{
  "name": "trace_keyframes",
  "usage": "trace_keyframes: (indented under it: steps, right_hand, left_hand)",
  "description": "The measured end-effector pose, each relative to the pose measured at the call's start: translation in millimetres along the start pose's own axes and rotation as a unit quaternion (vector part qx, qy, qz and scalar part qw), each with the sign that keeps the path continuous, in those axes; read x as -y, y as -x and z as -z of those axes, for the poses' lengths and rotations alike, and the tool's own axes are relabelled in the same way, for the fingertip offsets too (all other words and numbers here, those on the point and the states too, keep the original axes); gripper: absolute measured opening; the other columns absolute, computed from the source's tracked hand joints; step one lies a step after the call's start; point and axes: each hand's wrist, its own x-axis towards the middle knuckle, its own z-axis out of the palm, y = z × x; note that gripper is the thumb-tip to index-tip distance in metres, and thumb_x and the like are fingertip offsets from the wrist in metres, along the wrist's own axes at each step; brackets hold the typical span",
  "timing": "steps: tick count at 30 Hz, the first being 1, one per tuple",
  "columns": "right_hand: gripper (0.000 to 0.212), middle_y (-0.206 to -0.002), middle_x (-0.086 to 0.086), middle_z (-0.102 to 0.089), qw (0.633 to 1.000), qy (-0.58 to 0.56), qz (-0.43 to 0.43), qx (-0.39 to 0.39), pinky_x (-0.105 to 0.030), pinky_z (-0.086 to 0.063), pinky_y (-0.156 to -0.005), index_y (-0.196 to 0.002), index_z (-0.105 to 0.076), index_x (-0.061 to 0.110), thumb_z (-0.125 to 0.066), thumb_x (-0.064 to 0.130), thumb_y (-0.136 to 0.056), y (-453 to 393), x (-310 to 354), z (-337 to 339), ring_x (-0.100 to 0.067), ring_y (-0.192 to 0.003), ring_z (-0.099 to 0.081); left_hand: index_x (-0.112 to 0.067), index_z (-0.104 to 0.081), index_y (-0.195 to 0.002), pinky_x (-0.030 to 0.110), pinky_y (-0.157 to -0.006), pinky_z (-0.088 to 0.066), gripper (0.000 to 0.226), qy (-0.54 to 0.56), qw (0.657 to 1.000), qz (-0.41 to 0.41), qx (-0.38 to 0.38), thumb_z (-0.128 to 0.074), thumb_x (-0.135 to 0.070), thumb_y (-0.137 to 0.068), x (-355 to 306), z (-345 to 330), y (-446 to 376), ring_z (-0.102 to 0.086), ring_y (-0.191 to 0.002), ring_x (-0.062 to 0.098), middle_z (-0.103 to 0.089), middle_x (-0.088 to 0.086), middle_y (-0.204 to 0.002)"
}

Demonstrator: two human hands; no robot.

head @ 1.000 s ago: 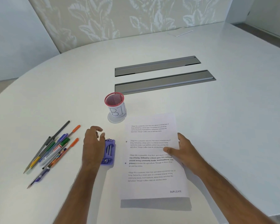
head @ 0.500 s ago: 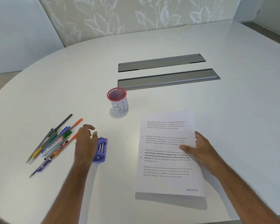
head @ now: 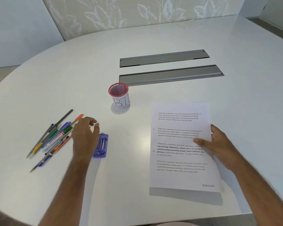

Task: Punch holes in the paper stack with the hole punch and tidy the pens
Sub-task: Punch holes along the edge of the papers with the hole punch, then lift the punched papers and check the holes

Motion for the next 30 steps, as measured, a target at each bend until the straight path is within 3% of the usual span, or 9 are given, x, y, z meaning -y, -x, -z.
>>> trace_keyframes:
  steps: [2, 4, 5, 8, 11, 15, 19, 23, 30]
  right_hand:
    - [0.057, -0.121, -0.004, -0.081, 1.0, -0.002, 0.013, 0.006, -0.03, -0.065, -0.08, -0.128, -0.064, 0.019, -0.088, 0.017, -0.076, 0.7, 7.8, 2.5, -0.026, -0.109, -0.079]
    - [0.054, -0.122, -0.005, -0.08, 0.999, -0.011, 0.028, 0.014, -0.032, -0.065, -0.08, -0.126, -0.066, 0.024, -0.089, 0.019, -0.077, 1.9, 15.6, 3.1, -0.027, -0.109, -0.079]
    - [0.052, -0.123, -0.005, -0.08, 0.999, -0.013, 0.036, 0.018, -0.032, -0.065, -0.08, -0.124, -0.067, 0.027, -0.089, 0.02, -0.077, 2.6, 19.9, 2.5, -0.027, -0.109, -0.079]
    - [0.048, -0.122, -0.005, -0.08, 0.997, -0.02, 0.062, 0.032, -0.031, -0.065, -0.079, -0.121, -0.069, 0.032, -0.089, 0.019, -0.08, 3.6, 32.1, -1.7, -0.028, -0.107, -0.079]
    - [0.047, -0.123, -0.004, -0.08, 0.995, -0.025, 0.087, 0.04, -0.031, -0.065, -0.079, -0.122, -0.069, 0.032, -0.088, 0.016, -0.082, 4.8, 43.6, -4.7, -0.028, -0.107, -0.079]
    - [0.045, -0.12, -0.001, -0.081, 0.991, -0.011, 0.13, 0.018, -0.029, -0.065, -0.077, -0.121, -0.068, 0.032, -0.087, 0.016, -0.084, 8.9, 59.3, -3.6, -0.025, -0.104, -0.08]
    - [0.039, -0.116, 0.009, -0.081, 0.98, 0.033, 0.19, -0.047, -0.023, -0.064, -0.075, -0.117, -0.069, 0.04, -0.088, 0.026, -0.086, 13.5, 78.8, -3.0, -0.015, -0.1, -0.08]
    - [0.037, -0.117, 0.01, -0.081, 0.964, 0.018, 0.246, -0.097, -0.022, -0.062, -0.079, -0.118, -0.072, 0.037, -0.086, 0.03, -0.084, 15.4, 95.6, -1.8, -0.012, -0.102, -0.079]
    - [0.034, -0.114, 0.013, -0.081, 0.973, 0.036, 0.201, -0.109, -0.021, -0.06, -0.079, -0.117, -0.073, 0.039, -0.083, 0.036, -0.085, 11.7, 70.5, 5.9, -0.008, -0.102, -0.078]
  left_hand:
    - [-0.025, -0.063, -0.093, 0.029, -0.067, -0.056, 0.01, 0.158, 0.986, 0.042, 0.041, -0.066, -0.017, -0.097, -31.5, -0.6, 8.7, -0.061, -0.086, 0.014, -0.066, -0.003, -0.094]
    - [-0.027, -0.064, -0.096, 0.02, -0.054, -0.055, 0.006, 0.327, 0.929, 0.113, 0.132, -0.066, -0.023, -0.1, -72.6, -8.4, 25.7, -0.066, -0.088, 0.011, -0.072, -0.002, -0.097]
    - [-0.024, -0.064, -0.102, 0.021, -0.058, -0.057, 0.005, 0.382, 0.895, 0.137, 0.186, -0.065, -0.029, -0.101, -93.2, -13.7, 34.7, -0.069, -0.092, 0.014, -0.075, -0.002, -0.099]
    - [-0.015, -0.063, -0.122, 0.037, -0.085, -0.058, 0.043, 0.501, 0.784, 0.163, 0.329, -0.057, -0.051, -0.1, -140.1, -25.3, 54.0, -0.073, -0.105, 0.026, -0.079, 0.001, -0.114]
    - [-0.015, -0.063, -0.139, 0.047, -0.102, -0.056, 0.049, 0.573, 0.697, 0.153, 0.403, -0.058, -0.048, -0.102, -159.7, -27.6, 65.0, -0.068, -0.125, 0.031, -0.071, 0.009, -0.136]
    - [-0.014, -0.075, -0.124, 0.047, -0.093, -0.061, 0.029, 0.557, 0.728, 0.167, 0.362, -0.071, -0.028, -0.098, -177.8, -24.1, 63.0, -0.073, -0.114, 0.034, -0.077, 0.012, -0.122]
    - [-0.015, -0.078, -0.116, 0.04, -0.085, -0.063, 0.023, 0.563, 0.764, 0.099, 0.3, -0.071, -0.028, -0.098, -200.0, -16.2, 54.8, -0.077, -0.105, 0.031, -0.08, 0.011, -0.115]
    - [-0.022, -0.076, -0.121, 0.036, -0.083, -0.062, 0.023, 0.58, 0.77, 0.017, 0.267, -0.068, -0.03, -0.101, -220.1, -12.4, 47.8, -0.077, -0.105, 0.027, -0.079, 0.006, -0.118]
    - [-0.022, -0.077, -0.117, 0.035, -0.08, -0.063, 0.024, 0.534, 0.796, 0.034, 0.282, -0.071, -0.036, -0.099, -225.7, -42.0, 64.8, -0.078, -0.101, 0.023, -0.081, 0.002, -0.112]
